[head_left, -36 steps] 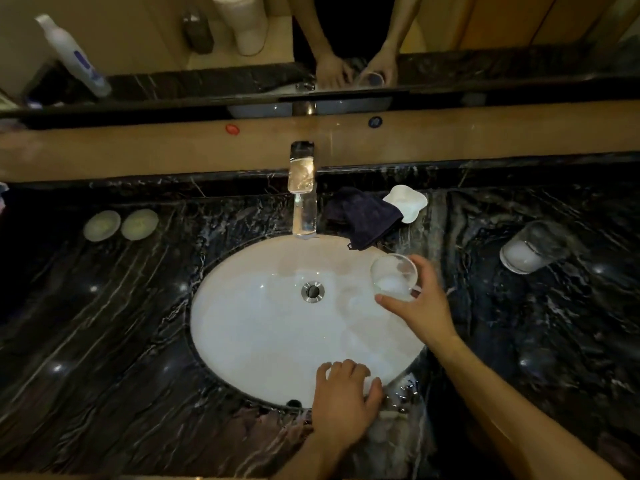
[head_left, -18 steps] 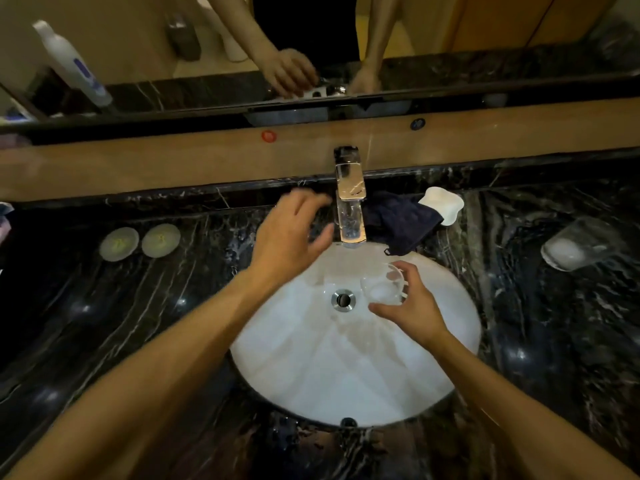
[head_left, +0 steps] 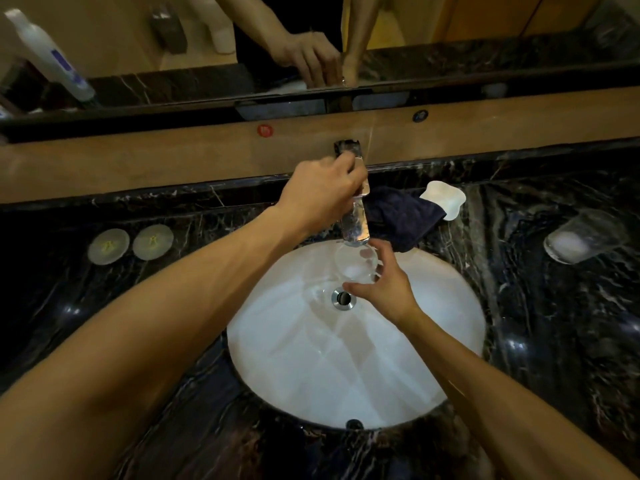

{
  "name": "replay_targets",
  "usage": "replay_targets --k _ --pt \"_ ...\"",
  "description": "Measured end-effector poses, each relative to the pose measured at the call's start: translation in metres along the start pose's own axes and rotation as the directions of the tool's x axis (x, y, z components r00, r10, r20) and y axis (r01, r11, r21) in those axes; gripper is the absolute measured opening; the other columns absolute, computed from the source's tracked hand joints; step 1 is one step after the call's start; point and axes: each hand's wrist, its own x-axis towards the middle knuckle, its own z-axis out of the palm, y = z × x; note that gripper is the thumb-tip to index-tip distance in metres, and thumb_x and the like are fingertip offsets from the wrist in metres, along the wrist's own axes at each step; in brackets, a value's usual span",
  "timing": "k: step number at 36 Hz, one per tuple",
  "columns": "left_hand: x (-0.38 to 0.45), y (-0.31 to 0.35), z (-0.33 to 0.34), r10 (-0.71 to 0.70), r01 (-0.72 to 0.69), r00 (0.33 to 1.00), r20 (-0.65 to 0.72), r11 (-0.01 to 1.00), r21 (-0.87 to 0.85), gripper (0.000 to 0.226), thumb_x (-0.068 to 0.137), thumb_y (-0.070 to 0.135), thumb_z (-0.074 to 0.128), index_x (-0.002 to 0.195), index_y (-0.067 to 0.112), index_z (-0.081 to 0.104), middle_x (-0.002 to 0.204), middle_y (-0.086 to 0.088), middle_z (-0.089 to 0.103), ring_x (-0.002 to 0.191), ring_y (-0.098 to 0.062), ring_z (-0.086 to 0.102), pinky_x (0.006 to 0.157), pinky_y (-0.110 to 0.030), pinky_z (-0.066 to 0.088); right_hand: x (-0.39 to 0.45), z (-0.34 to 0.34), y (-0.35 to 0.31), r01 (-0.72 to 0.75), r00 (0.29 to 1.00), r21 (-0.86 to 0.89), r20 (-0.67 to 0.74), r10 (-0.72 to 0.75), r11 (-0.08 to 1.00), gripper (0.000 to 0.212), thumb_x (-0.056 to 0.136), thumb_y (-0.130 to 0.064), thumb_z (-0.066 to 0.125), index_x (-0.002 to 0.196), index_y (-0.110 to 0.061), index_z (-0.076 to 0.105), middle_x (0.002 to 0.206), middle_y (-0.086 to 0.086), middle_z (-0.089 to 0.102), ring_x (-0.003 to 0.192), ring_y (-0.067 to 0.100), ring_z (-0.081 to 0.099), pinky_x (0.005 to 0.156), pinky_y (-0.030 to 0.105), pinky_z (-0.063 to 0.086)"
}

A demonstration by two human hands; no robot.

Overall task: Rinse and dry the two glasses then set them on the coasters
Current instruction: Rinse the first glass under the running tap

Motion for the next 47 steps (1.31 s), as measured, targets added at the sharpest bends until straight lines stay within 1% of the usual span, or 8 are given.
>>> replay_targets --k 4,7,15,23,29,35,42,47 --pt "0.002 -0.002 -0.002 0.021 -0.021 0.999 0.033 1.000 0.010 0.028 0.088 0.024 0.065 0.111 0.008 0.060 0.102 -0.014 0.061 0.066 -0.034 0.063 0.047 -0.032 0.037 -0.001 0.003 0.000 -0.020 1.000 0.033 0.018 0.020 0.999 0.080 0.068 -0.021 0.087 0.125 -0.046 0.036 0.128 -0.008 0.052 0.116 0.022 0.052 0.091 0.030 0.045" --pt "0.007 -0.005 -0.007 -0.017 0.017 0.999 0.037 1.000 0.004 0.027 0.093 0.027 0.057 0.115 0.011 0.058 0.108 -0.013 0.058 0.066 -0.037 0.062 0.052 -0.036 0.046 -0.001 0.004 0.001 -0.022 1.000 0.039 0.009 0.021 0.999 0.081 0.068 -0.022 0.087 0.124 -0.049 0.036 0.129 -0.008 0.053 0.116 0.023 0.052 0.090 0.031 0.046" --pt "0.027 -0.019 -0.029 -0.062 0.068 0.993 0.103 0.996 -0.055 0.029 0.089 0.034 0.056 0.114 0.019 0.058 0.109 -0.008 0.059 0.096 -0.034 0.060 0.077 -0.043 0.045 0.001 0.003 0.003 -0.035 0.999 0.047 0.012 0.035 0.998 0.082 0.067 -0.021 0.087 0.123 -0.050 0.035 0.127 -0.009 0.051 0.115 0.024 0.052 0.095 0.042 0.051" --pt "0.022 -0.019 -0.021 -0.063 0.064 0.998 0.006 0.995 -0.076 0.027 0.089 0.032 0.055 0.113 0.018 0.058 0.108 -0.008 0.058 0.093 -0.034 0.060 0.067 -0.037 0.036 0.003 0.004 0.016 -0.069 0.997 0.032 0.019 0.068 0.997 0.083 0.066 -0.025 0.088 0.127 -0.046 0.037 0.129 -0.008 0.053 0.114 0.021 0.054 0.090 0.030 0.049" --pt "0.021 -0.021 -0.017 -0.057 0.055 0.998 -0.021 0.994 -0.094 0.027 0.089 0.032 0.055 0.112 0.019 0.059 0.107 -0.007 0.059 0.090 -0.033 0.061 0.065 -0.038 0.042 0.006 0.002 0.020 -0.080 0.996 0.022 0.040 0.080 0.997 0.086 0.064 -0.025 0.090 0.130 -0.043 0.037 0.131 -0.007 0.050 0.116 0.022 0.052 0.093 0.034 0.051" --pt "0.018 -0.022 -0.012 -0.065 0.057 0.996 -0.061 0.991 -0.118 0.025 0.088 0.031 0.057 0.109 0.019 0.060 0.103 -0.007 0.060 0.084 -0.032 0.061 0.060 -0.034 0.034 0.010 -0.002 0.022 -0.120 0.988 -0.050 0.087 0.124 0.991 0.086 0.065 -0.032 0.090 0.131 -0.038 0.036 0.130 -0.008 0.048 0.115 0.021 0.052 0.096 0.038 0.050" --pt "0.015 -0.018 -0.010 -0.112 0.097 0.989 -0.095 0.984 -0.149 0.022 0.085 0.026 0.060 0.104 0.017 0.064 0.098 -0.008 0.062 0.076 -0.033 0.061 0.058 -0.032 0.034 0.014 0.001 0.015 -0.135 0.978 -0.066 0.148 0.143 0.989 0.083 0.065 -0.033 0.089 0.130 -0.038 0.038 0.121 -0.006 0.051 0.106 0.019 0.054 0.082 0.030 0.047" --pt "0.014 -0.018 -0.009 -0.126 0.110 0.987 -0.097 0.981 -0.158 0.021 0.086 0.027 0.059 0.104 0.017 0.064 0.098 -0.007 0.062 0.072 -0.034 0.060 0.055 -0.032 0.032 0.013 0.003 0.013 -0.081 0.994 -0.010 0.075 0.082 0.997 0.080 0.067 -0.022 0.089 0.125 -0.039 0.037 0.122 -0.008 0.050 0.109 0.017 0.050 0.073 0.018 0.042"
